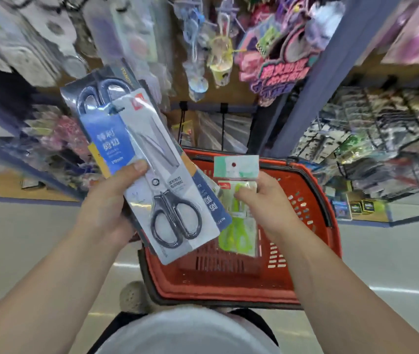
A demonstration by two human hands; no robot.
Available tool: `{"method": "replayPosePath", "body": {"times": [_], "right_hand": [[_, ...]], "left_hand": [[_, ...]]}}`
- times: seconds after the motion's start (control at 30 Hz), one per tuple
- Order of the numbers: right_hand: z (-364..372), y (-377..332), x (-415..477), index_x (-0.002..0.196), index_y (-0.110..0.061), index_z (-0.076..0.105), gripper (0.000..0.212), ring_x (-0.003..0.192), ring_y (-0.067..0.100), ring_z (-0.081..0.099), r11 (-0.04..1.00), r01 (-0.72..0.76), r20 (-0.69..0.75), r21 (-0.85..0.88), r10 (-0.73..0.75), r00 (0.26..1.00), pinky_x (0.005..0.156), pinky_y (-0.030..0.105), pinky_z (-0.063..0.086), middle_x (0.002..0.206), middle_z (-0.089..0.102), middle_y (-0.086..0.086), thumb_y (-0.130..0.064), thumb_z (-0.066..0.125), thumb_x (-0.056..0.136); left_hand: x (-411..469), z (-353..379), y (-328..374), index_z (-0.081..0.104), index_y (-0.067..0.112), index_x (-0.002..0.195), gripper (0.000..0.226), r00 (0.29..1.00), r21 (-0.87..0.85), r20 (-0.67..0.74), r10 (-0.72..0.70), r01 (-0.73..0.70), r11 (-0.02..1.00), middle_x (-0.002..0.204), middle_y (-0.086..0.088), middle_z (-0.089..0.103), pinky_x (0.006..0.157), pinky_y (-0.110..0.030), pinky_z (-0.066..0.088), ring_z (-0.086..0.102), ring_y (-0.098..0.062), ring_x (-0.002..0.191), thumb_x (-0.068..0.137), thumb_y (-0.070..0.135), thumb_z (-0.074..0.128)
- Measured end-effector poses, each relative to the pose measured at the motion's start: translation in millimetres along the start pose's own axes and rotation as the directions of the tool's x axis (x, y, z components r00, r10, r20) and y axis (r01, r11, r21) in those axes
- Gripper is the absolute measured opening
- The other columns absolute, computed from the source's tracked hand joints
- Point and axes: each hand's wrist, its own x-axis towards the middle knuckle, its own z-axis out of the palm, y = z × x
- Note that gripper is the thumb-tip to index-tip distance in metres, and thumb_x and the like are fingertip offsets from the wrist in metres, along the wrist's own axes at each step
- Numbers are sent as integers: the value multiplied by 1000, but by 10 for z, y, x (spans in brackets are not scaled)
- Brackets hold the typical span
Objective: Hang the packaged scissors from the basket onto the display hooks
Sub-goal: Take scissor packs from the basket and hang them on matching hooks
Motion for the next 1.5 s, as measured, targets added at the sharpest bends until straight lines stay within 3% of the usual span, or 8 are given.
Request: {"method": "replayPosePath", "body": {"times": [0.1, 0.27, 0.47, 0.67, 0.83, 1.0, 1.23, 1.5], "right_hand": [[300, -384, 2, 115, -25, 72, 45, 108, 13, 72, 998, 68, -35, -15, -69, 997, 96, 35, 55, 113, 78, -6, -6, 62, 77], [1047, -974, 53, 106, -21, 74, 21, 84, 5, 75, 991, 132, -79, 21, -130, 988, 67, 20, 54, 95, 81, -9, -23, 53, 109], [2131, -1559, 152, 100, -12, 74, 25, 79, 24, 70, 978, 207, -220, 7, -200, 955, 72, 46, 55, 95, 77, 17, -29, 58, 107], [2917, -2128, 240, 104, 7, 57, 82, 85, 57, 60, 924, 375, -280, -71, -380, 882, 71, 46, 46, 108, 55, 43, -74, 62, 87], [3197, -2607, 321, 84, -7, 64, 49, 74, 40, 63, 891, 432, -292, -142, -455, 841, 69, 53, 50, 81, 68, 19, -53, 60, 100], [3327, -2989, 552, 95, -14, 75, 30, 89, 41, 73, 869, 493, -282, -49, -486, 827, 79, 56, 58, 91, 77, 15, -36, 59, 106], [3536, -3450, 1048, 94, -21, 78, 26, 83, 19, 77, 818, 572, -210, 60, -550, 808, 75, 39, 60, 92, 81, 2, -22, 56, 107], [3824, -4101, 1501, 93, -21, 77, 23, 88, 20, 76, 729, 684, -113, 35, -677, 727, 83, 46, 61, 93, 81, 0, -24, 59, 106]], "left_hand": [[22, -159, 316, 78, 20, 109, 34, 998, -66, 15, 56, -55, 996, 114, -6, 80, 73, -37, 65, 79, -22, 95, 77, 20, 69], [164, -837, 954, 87, 29, 85, 29, 986, -80, 86, 143, -136, 987, 102, 0, 82, 72, -38, 66, 79, -19, 90, 91, 19, 61], [356, -1771, 1922, 79, 20, 119, 39, 980, -44, 121, 159, -155, 987, 122, -9, 77, 89, -48, 63, 77, -27, 101, 81, 25, 69], [425, -2319, 2724, 65, 10, 140, 57, 959, -83, 176, 221, -209, 974, 131, -17, 73, 94, -54, 61, 73, -36, 113, 83, 20, 69], [477, -2393, 3253, 84, 19, 103, 31, 923, -155, 185, 338, -313, 937, 110, -8, 81, 74, -39, 66, 80, -23, 93, 79, 18, 65], [579, -2334, 3680, 86, 24, 77, 26, 887, -201, 187, 423, -387, 900, 92, -2, 82, 68, -33, 65, 80, -16, 80, 80, 22, 61], [785, -2339, 4035, 73, 10, 131, 58, 875, -234, 28, 484, -465, 854, 118, -9, 79, 80, -40, 66, 78, -23, 101, 76, 27, 69], [979, -2311, 4176, 72, 17, 125, 48, 833, -247, -25, 552, -541, 804, 111, -6, 81, 75, -38, 66, 79, -21, 92, 78, 25, 66]]}}
